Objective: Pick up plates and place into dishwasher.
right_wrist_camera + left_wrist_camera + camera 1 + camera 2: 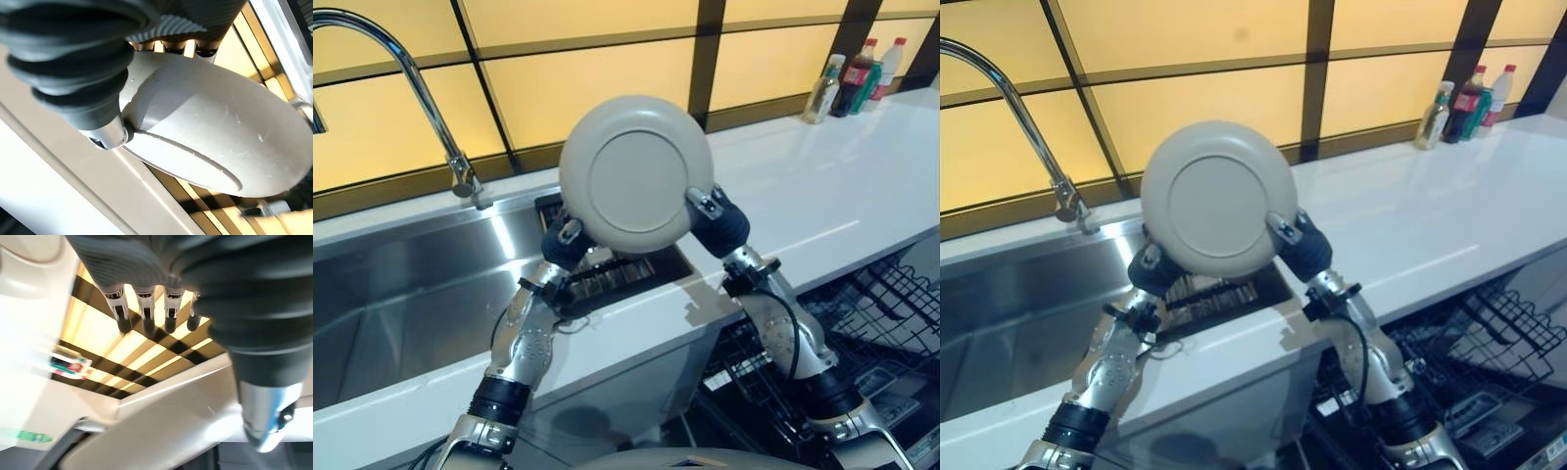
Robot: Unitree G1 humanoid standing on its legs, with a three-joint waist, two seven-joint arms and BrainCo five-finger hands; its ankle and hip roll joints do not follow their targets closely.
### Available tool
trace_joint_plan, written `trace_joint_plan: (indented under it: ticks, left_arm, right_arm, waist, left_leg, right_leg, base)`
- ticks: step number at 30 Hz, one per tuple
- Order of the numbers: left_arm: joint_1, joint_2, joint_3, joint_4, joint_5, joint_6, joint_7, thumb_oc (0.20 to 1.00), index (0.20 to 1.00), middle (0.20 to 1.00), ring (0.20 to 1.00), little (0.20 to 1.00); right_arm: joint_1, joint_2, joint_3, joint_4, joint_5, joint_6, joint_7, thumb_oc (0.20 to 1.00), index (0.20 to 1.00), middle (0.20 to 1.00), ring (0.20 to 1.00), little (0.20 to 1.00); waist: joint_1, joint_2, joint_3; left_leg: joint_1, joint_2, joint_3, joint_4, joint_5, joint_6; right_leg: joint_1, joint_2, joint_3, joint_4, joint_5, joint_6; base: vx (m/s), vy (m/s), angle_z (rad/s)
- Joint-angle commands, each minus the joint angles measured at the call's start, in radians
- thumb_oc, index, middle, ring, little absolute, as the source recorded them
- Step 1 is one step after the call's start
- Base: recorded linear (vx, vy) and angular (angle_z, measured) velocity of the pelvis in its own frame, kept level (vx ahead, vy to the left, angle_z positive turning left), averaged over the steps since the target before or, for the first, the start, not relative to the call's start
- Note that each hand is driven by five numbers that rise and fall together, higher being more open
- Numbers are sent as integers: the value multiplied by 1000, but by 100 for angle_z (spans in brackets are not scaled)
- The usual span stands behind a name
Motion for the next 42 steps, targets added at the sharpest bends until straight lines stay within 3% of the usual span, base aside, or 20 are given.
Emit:
trace_joint_plan:
  ticks: [1,4,7,12,15,19,22,27,31,36,42]
  left_arm:
    - [2,20,47,-80,-39,-68,35,1000,1000,1000,1000,1000]
    - [6,23,59,-136,-20,-76,89,1000,1000,1000,1000,1000]
    - [1,26,69,-176,2,-53,163,1000,1000,1000,1000,1000]
    - [-10,40,18,-250,102,13,138,1000,1000,1000,1000,1000]
    - [-19,39,-40,-287,52,72,50,1000,1000,1000,1000,1000]
    - [-20,18,-130,-294,-21,149,5,1000,1000,1000,1000,1000]
    - [14,34,-210,-308,-29,137,-28,1000,1000,1000,1000,1000]
    - [45,23,-305,-289,-104,177,-83,1000,1000,1000,1000,1000]
    - [60,18,-400,-256,-107,179,-81,1000,1000,1000,1000,1000]
    - [91,46,-447,-218,-56,146,-54,1000,1000,1000,1000,1000]
    - [149,66,-431,-142,-33,159,-49,1000,1000,1000,1000,1000]
  right_arm:
    - [4,45,-116,-92,46,-145,-47,200,200,200,200,200]
    - [27,45,-166,-93,22,-206,-107,200,200,200,200,200]
    - [41,25,-211,-73,-98,-277,-199,200,200,200,200,200]
    - [87,21,-255,-66,-86,-272,-220,200,200,200,200,200]
    - [112,32,-259,-28,-106,-296,-217,200,200,200,200,200]
    - [129,48,-229,-18,-182,-329,-267,200,200,200,200,200]
    - [131,32,-233,-4,-227,-344,-304,200,200,200,200,200]
    - [123,19,-256,57,-210,-366,-329,200,200,200,200,200]
    - [99,17,-282,103,-215,-406,-375,200,200,200,200,200]
    - [82,-16,-334,138,-371,-437,-494,200,200,200,200,200]
    - [88,-72,-419,174,-445,-414,-537,200,200,200,200,200]
  waist:
    - [-26,-31,-19]
    - [-30,-31,-16]
    - [-36,-30,-12]
    - [-50,-24,-8]
    - [-58,-18,-4]
    - [-80,-11,3]
    - [-98,-7,11]
    - [-123,-5,22]
    - [-140,-2,28]
    - [-151,3,37]
    - [-153,-1,54]
  left_leg:
    - [-76,-32,-32,6,-3,55]
    - [-76,-31,-31,6,-5,55]
    - [-74,-31,-31,7,-6,55]
    - [-72,-29,-32,5,-6,57]
    - [-74,-26,-31,5,-5,56]
    - [-71,-26,-17,6,-10,59]
    - [-64,-23,3,9,-16,63]
    - [-55,-19,39,15,-25,68]
    - [-54,-18,63,25,-38,74]
    - [-60,-22,83,52,-57,82]
    - [-85,-27,94,113,-86,91]
  right_leg:
    - [-24,-39,-44,75,-37,58]
    - [-24,-37,-43,72,-35,58]
    - [-24,-35,-40,72,-32,58]
    - [-25,-30,-34,70,-26,60]
    - [-27,-30,-35,68,-21,62]
    - [-35,-27,-21,67,-16,63]
    - [-41,-23,-4,73,-17,66]
    - [-46,-20,23,80,-17,71]
    - [-56,-21,39,89,-17,77]
    - [-73,-27,56,106,-16,85]
    - [-95,-33,71,146,-22,89]
  base:
    - [-44,-19,0]
    - [-51,-18,0]
    - [-48,-15,0]
    - [-32,-13,0]
    - [-35,-36,-1]
    - [-38,-16,-2]
    - [-30,5,-7]
    - [-14,11,-16]
    - [-10,7,-26]
    - [0,2,-9]
    - [5,-10,-13]
